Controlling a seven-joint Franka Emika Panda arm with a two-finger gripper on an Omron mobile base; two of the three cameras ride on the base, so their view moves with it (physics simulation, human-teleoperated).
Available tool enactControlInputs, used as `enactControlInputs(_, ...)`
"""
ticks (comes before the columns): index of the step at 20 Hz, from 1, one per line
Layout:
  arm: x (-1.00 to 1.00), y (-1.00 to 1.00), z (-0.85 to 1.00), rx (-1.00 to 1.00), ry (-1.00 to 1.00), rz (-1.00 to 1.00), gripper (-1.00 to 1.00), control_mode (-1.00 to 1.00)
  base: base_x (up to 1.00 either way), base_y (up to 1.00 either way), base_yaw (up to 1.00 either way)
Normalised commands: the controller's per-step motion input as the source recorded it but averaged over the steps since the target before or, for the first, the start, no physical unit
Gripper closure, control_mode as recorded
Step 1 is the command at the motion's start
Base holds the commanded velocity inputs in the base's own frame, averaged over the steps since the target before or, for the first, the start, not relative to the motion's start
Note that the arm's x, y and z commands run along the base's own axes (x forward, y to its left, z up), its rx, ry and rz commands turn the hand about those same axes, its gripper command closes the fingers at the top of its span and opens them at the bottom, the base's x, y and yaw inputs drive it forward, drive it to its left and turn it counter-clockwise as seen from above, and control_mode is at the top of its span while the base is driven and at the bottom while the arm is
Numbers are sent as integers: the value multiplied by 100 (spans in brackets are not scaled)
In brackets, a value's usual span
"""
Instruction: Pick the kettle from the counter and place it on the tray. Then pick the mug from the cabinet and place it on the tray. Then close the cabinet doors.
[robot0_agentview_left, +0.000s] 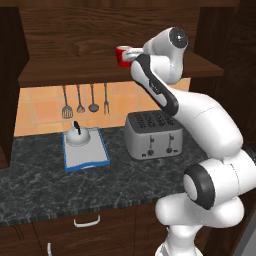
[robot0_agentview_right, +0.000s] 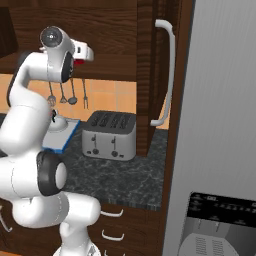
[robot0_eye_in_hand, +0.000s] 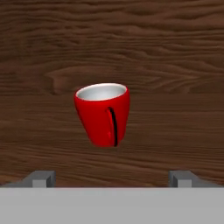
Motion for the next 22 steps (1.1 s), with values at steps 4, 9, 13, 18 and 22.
enactControlInputs(4,46,1,-8,0,8,0,-100,-100,0,0,0)
enactControlInputs(9,43,0,0,0,1,0,-100,-100,0,0,0)
enactControlInputs(13,40,5,0,0,0,0,-100,-100,0,0,0)
enactControlInputs(18,21,8,0,0,0,1,-100,-100,0,0,0)
enactControlInputs(22,2,13,-1,0,0,1,-100,-100,0,0,0)
